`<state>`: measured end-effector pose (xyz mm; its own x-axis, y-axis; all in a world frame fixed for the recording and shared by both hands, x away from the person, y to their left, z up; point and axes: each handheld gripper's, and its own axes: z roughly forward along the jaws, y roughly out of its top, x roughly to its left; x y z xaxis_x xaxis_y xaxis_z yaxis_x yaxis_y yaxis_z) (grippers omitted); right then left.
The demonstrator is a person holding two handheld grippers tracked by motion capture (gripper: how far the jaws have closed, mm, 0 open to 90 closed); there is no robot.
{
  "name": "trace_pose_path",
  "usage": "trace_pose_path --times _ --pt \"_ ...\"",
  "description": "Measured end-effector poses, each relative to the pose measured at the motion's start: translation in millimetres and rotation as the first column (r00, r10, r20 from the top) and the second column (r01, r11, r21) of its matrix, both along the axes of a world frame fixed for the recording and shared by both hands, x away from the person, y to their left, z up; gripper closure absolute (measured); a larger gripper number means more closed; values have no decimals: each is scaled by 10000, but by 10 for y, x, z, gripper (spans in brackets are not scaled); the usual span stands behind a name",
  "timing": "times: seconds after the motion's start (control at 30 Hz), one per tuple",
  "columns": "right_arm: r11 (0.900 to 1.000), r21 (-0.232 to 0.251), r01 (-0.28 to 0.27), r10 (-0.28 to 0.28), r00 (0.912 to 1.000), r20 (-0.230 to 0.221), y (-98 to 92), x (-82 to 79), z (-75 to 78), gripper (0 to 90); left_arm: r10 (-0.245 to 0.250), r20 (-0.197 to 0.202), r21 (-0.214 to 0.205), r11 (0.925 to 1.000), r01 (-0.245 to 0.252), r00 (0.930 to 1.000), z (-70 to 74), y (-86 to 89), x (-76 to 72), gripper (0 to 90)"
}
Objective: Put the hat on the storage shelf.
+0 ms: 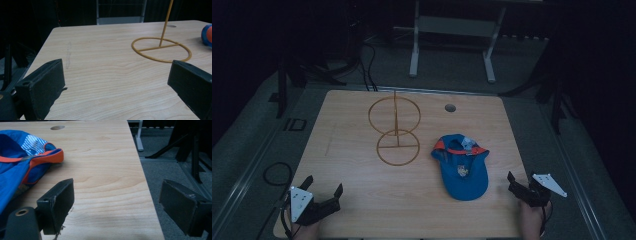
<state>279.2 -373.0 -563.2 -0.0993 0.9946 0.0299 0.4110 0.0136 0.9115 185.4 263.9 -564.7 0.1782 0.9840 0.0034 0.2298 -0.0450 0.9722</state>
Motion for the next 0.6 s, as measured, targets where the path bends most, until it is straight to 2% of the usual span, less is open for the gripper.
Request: trace_pose_path --times 0.17,0.27,0.37,0.43,0.53,0.6 --pt "9999 -77 -109 108 9999 -70 14 0 1 128 113 -10 -90 9999 -113 9999 -1 -5 7 13" --pt "9998 -104 -169 168 9998 -137 24 1 0 129 142 88 -317 9994 -139 9999 4 -6 5 13" --pt "9988 -262 -411 401 9986 -355 56 12 -1 129 80 203 -441 9990 -71 9998 10 -17 3 13" --pt "9960 -237 -860 842 9940 -699 67 43 10 129 99 216 -492 9988 -88 9997 15 -34 10 13" --pt "9943 -222 -1044 1024 9917 -782 75 55 48 129 -78 303 -585 9982 95 9995 18 -57 14 13" --pt "9919 -70 -1268 1258 9887 -820 88 71 126 129 -235 363 -594 9979 257 9991 24 -70 11 13"
